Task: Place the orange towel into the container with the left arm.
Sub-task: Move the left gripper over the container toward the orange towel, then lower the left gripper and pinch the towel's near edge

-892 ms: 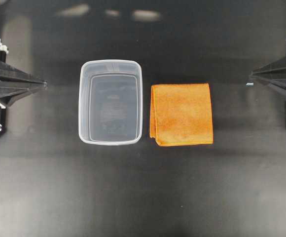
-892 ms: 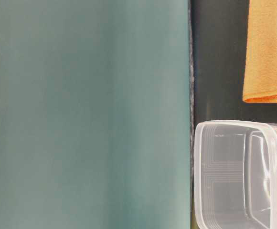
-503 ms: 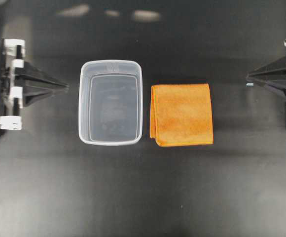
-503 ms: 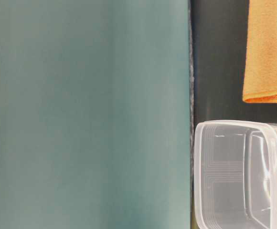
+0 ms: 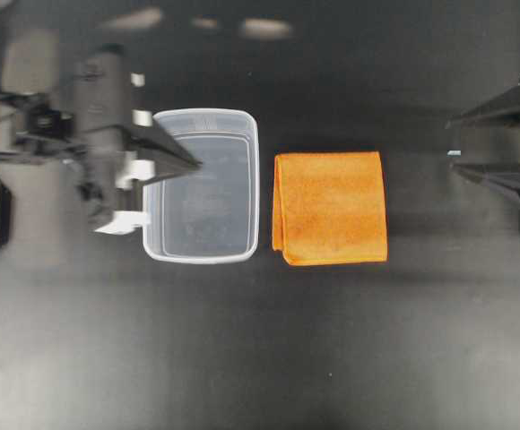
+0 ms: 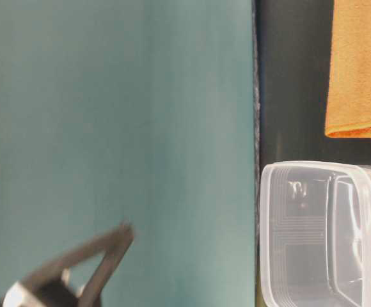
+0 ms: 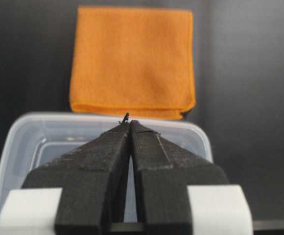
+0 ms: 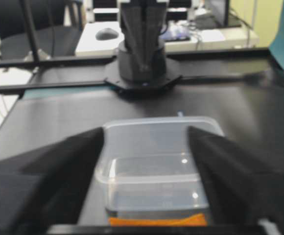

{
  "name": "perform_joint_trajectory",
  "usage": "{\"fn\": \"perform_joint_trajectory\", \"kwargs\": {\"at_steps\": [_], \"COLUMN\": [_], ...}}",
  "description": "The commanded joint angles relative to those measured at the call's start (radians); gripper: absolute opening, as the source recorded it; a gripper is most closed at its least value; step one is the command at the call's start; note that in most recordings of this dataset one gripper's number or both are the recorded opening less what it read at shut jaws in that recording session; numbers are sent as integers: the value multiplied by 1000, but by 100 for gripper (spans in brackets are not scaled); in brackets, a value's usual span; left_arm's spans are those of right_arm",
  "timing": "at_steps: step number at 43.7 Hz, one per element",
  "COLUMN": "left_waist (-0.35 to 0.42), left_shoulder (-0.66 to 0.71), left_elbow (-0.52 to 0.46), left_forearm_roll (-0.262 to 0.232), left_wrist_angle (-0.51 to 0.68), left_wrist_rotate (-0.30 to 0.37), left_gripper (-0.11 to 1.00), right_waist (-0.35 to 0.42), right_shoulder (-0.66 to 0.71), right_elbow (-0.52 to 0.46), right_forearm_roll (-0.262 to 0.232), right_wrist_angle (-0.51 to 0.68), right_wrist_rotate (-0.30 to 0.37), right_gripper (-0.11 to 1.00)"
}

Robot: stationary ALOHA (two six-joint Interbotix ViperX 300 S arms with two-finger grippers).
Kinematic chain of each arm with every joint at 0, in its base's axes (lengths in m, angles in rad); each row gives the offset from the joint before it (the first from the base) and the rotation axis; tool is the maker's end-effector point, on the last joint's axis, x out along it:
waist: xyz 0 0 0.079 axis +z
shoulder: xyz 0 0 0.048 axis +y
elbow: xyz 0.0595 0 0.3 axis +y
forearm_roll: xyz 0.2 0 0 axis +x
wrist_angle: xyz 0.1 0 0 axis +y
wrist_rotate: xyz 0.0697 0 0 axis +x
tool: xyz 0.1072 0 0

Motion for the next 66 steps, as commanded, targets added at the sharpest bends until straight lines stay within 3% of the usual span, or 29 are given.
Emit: {"fn": "perform_joint_trajectory", "kwargs": {"at_steps": [1, 8, 12, 20, 25, 39, 57, 62, 66], "left_waist": [2, 14, 21, 29, 31, 15, 8, 8, 5], "left_shoulder": [98, 255, 344, 522, 634, 847, 920, 920, 917], "left_elbow": [-129, -290, -370, -532, -620, -738, -744, -742, -744], "left_forearm_roll": [5, 5, 5, 6, 5, 6, 6, 6, 6], "left_wrist_angle": [54, 147, 189, 253, 288, 370, 367, 373, 390], "left_wrist_rotate": [17, 37, 43, 44, 48, 55, 43, 40, 40], "left_gripper": [0, 4, 22, 75, 91, 90, 87, 79, 62], "right_waist": [-2, -2, -2, 11, 11, 11, 11, 11, 9], "right_shoulder": [-12, -60, -89, -140, -146, -138, -138, -138, -138], "right_elbow": [-3, 3, 3, 5, 6, 18, 48, 49, 49], "right_forearm_roll": [3, 3, 3, 3, 3, 5, 3, 5, 5], "right_wrist_angle": [17, 67, 77, 83, 100, 107, 107, 107, 107], "right_wrist_rotate": [0, 0, 0, 2, 2, 5, 40, 40, 40], "right_gripper": [76, 76, 75, 75, 75, 75, 74, 74, 74]}}
